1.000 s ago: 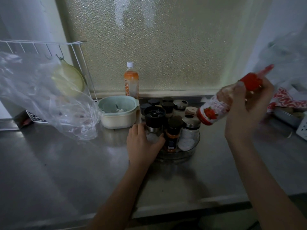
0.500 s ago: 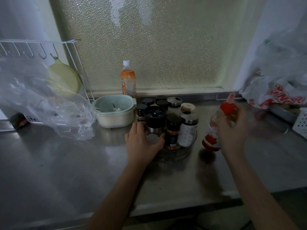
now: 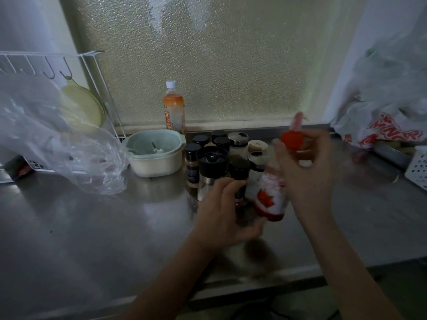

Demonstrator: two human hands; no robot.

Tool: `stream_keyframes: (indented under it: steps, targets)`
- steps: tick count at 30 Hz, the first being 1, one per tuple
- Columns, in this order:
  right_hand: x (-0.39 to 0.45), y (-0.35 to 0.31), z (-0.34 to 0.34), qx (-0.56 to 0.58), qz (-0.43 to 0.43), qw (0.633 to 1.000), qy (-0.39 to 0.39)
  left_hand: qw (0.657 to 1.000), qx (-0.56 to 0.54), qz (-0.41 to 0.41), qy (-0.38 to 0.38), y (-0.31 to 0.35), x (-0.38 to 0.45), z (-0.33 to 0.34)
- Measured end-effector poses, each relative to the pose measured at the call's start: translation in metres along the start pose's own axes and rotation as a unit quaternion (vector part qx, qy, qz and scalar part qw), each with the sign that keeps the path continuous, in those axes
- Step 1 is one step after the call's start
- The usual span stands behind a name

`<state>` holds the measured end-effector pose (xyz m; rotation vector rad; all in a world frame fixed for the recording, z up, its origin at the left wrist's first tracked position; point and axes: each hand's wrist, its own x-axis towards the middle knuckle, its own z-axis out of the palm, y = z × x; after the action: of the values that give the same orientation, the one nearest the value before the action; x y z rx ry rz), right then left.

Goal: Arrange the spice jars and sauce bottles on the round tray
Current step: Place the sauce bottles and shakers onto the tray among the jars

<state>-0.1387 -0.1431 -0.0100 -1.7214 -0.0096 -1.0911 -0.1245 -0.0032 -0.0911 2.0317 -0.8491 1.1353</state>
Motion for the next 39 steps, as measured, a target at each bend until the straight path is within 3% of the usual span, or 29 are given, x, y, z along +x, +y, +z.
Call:
stream_keyframes:
  steps: [2,7,10,12,13,15,16,18,24,28,30,32,35,37,39]
  targets:
    - [-0.010,-0.012,0.011,0.000,0.002,0.999,-0.034,0.997,-0.037,-0.047,-0.050,0.009,0.002,0.002]
    - [-0.018,-0.009,0.025,0.050,0.038,0.990,-0.128,0.979,-0.047,-0.188,-0.063,0.005,-0.004,0.002]
    - [-0.014,0.018,0.012,0.110,-0.007,0.991,-0.081,0.967,-0.068,-0.243,-0.023,0.003,-0.004,-0.001]
    - [-0.003,0.053,0.000,0.012,0.021,0.999,-0.049,0.961,-0.093,-0.260,-0.005,0.002,-0.004,-0.003]
    - [0.003,0.075,-0.005,-0.064,0.058,0.992,-0.087,0.960,-0.095,-0.265,0.001,0.002,-0.004,-0.004]
    - [0.007,0.110,-0.012,-0.207,0.105,0.941,-0.247,0.959,-0.090,-0.267,0.013,0.001,-0.004,-0.004]
    - [0.005,0.120,-0.013,-0.252,0.084,0.911,-0.317,0.960,-0.088,-0.266,0.019,0.001,-0.005,-0.004]
    - [-0.006,0.130,-0.012,-0.296,0.011,0.880,-0.372,0.962,-0.077,-0.263,0.024,0.000,-0.005,-0.005]
    - [-0.028,0.102,-0.022,-0.303,-0.134,0.870,-0.366,0.956,-0.054,-0.284,0.048,-0.001,-0.004,-0.009]
    - [-0.048,0.078,-0.014,-0.325,-0.189,0.837,-0.397,0.943,-0.061,-0.324,0.049,-0.006,-0.004,-0.008]
    - [-0.053,0.071,-0.012,-0.316,-0.189,0.843,-0.392,0.936,-0.064,-0.342,0.057,-0.008,-0.004,-0.009]
    - [-0.051,0.061,-0.014,-0.264,-0.120,0.887,-0.360,0.931,-0.070,-0.353,0.064,-0.009,-0.004,-0.010]
    - [-0.030,0.053,-0.015,-0.169,-0.052,0.956,-0.235,0.931,-0.054,-0.355,0.068,-0.009,-0.004,-0.011]
    - [-0.012,0.057,-0.009,-0.174,-0.034,0.957,-0.230,0.935,-0.028,-0.347,0.063,-0.008,-0.004,-0.010]
    - [0.000,0.062,-0.001,-0.177,0.003,0.941,-0.289,0.940,-0.006,-0.335,0.059,-0.006,-0.004,-0.011]
